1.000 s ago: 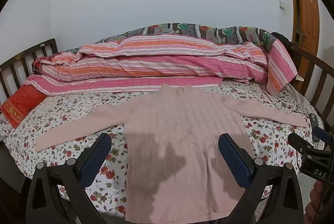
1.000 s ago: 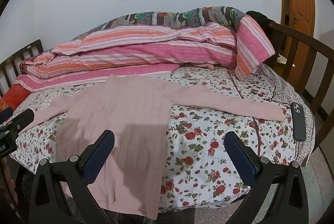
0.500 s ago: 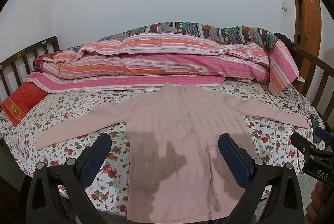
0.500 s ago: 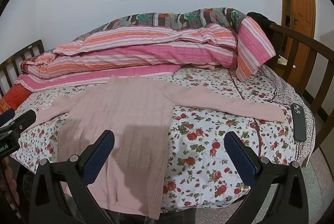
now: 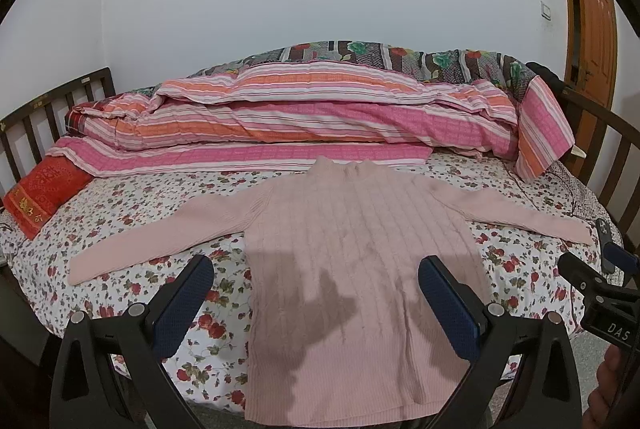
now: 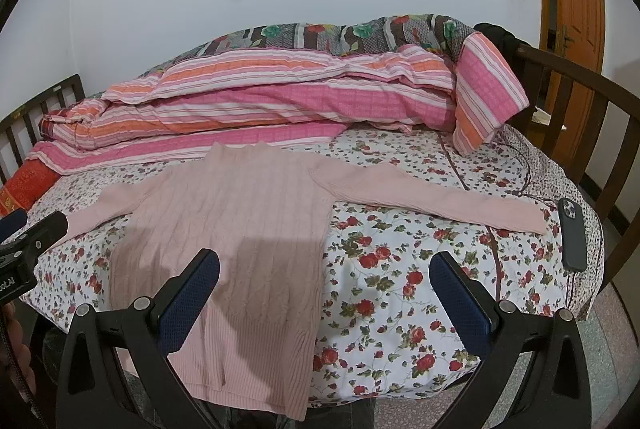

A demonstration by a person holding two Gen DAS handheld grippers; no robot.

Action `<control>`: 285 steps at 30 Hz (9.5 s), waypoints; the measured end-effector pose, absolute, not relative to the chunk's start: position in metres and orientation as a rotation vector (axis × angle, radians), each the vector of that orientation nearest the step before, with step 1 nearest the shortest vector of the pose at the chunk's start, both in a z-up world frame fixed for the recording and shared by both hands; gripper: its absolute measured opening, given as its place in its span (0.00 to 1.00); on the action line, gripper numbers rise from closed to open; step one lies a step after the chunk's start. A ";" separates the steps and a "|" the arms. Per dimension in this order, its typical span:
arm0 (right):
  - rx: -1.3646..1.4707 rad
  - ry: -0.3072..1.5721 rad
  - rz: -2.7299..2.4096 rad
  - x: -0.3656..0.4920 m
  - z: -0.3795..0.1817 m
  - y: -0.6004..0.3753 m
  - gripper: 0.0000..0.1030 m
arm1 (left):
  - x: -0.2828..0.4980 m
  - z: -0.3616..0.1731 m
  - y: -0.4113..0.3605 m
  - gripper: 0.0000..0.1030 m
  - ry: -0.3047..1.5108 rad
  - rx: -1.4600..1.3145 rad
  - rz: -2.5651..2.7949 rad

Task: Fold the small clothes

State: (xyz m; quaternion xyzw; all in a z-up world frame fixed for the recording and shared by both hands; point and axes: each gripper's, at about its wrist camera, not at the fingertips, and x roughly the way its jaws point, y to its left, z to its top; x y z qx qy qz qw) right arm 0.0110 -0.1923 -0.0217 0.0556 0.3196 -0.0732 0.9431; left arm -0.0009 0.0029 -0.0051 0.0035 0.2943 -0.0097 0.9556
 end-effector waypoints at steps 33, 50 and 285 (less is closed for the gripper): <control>0.103 0.644 -0.128 0.011 -0.021 -0.178 1.00 | 0.000 -0.005 0.018 1.00 0.591 -0.008 -0.024; 0.072 0.594 -0.070 0.030 -0.038 -0.156 1.00 | 0.037 -0.069 0.112 0.99 0.594 -0.211 0.012; 0.183 0.738 -0.001 0.231 -0.176 -0.236 0.43 | 0.304 -0.167 0.093 0.06 0.889 -0.437 -0.165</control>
